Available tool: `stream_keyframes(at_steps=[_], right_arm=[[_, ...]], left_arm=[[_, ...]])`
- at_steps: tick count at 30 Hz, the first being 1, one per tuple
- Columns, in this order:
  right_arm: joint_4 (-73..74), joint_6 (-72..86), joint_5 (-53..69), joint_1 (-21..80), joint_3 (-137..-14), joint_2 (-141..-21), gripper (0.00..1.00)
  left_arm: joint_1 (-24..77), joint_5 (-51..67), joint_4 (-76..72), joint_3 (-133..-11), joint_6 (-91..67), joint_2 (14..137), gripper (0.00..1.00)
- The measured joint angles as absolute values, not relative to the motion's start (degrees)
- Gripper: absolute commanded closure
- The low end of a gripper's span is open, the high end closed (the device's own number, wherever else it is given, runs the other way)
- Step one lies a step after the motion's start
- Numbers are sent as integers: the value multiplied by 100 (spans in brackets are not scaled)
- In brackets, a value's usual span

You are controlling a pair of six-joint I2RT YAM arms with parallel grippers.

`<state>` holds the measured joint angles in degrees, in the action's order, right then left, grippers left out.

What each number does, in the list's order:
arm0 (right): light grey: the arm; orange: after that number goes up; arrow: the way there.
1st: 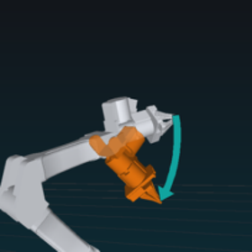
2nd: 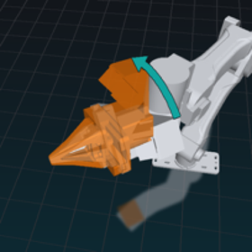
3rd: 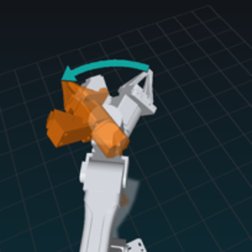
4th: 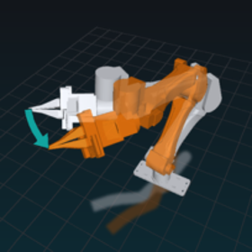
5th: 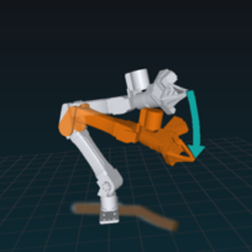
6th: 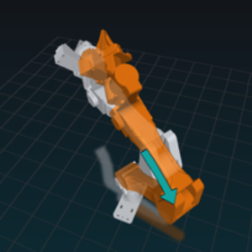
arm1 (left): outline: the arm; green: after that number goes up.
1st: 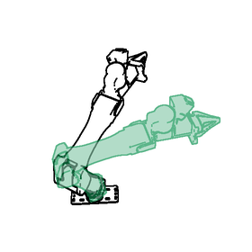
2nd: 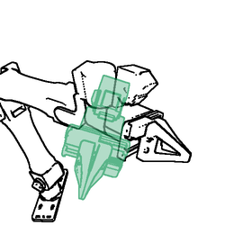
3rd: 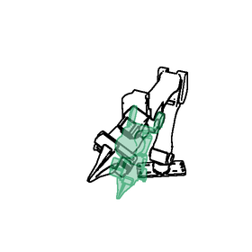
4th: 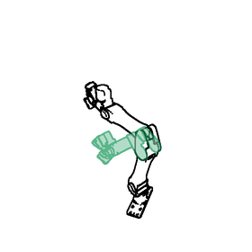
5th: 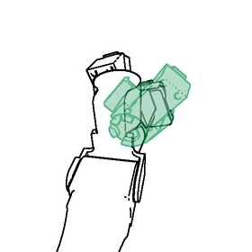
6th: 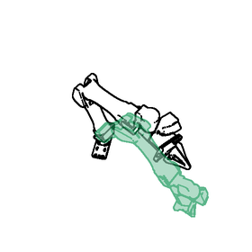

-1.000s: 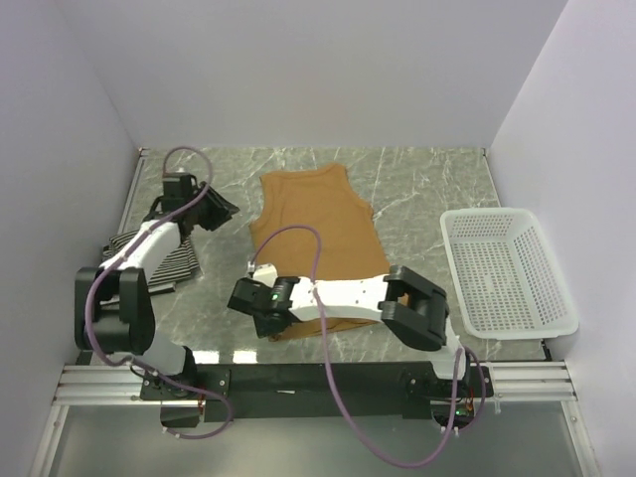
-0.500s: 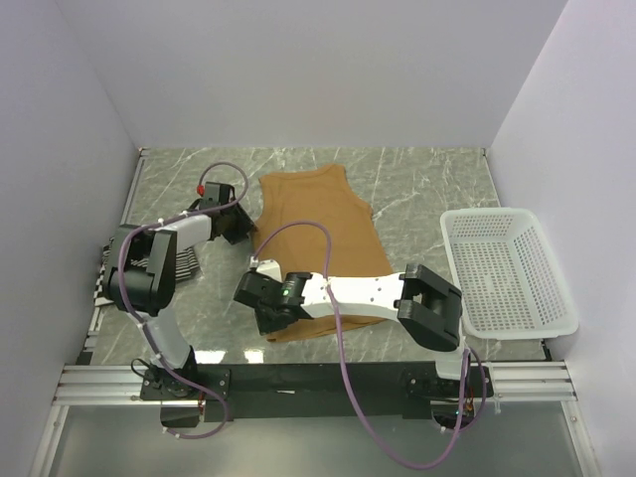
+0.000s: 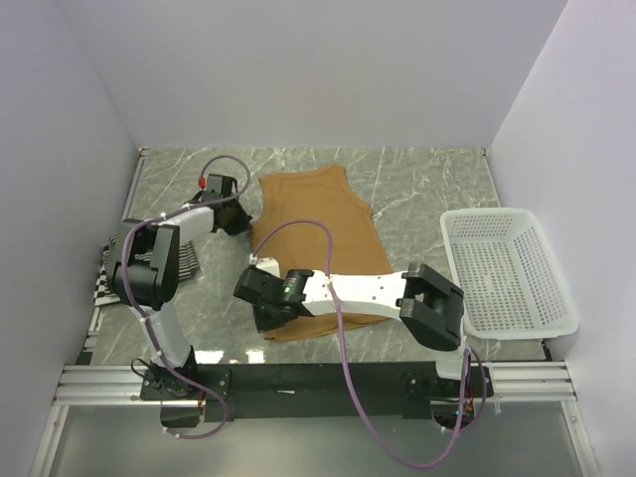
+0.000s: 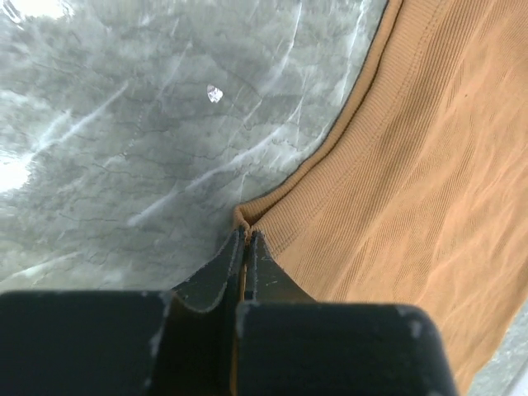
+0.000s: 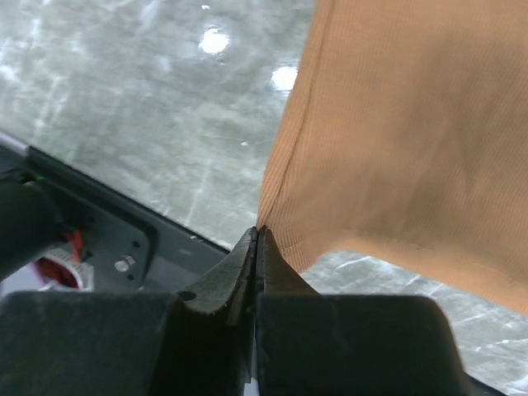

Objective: Fold and stack the tank tops

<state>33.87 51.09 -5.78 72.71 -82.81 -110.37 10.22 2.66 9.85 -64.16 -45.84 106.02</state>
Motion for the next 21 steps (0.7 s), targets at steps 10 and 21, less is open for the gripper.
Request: stream_keyframes(at_steps=[10,21], right_arm=[[3249,5122,51,7247,-9131,-11664,100],[2941,5100,327,6976,-8753,-11434,100]], left_arm=[[790,-283,1605,-6906,-4506,10602,99],[574,-287,1885,-7096,-4512,10602,99]])
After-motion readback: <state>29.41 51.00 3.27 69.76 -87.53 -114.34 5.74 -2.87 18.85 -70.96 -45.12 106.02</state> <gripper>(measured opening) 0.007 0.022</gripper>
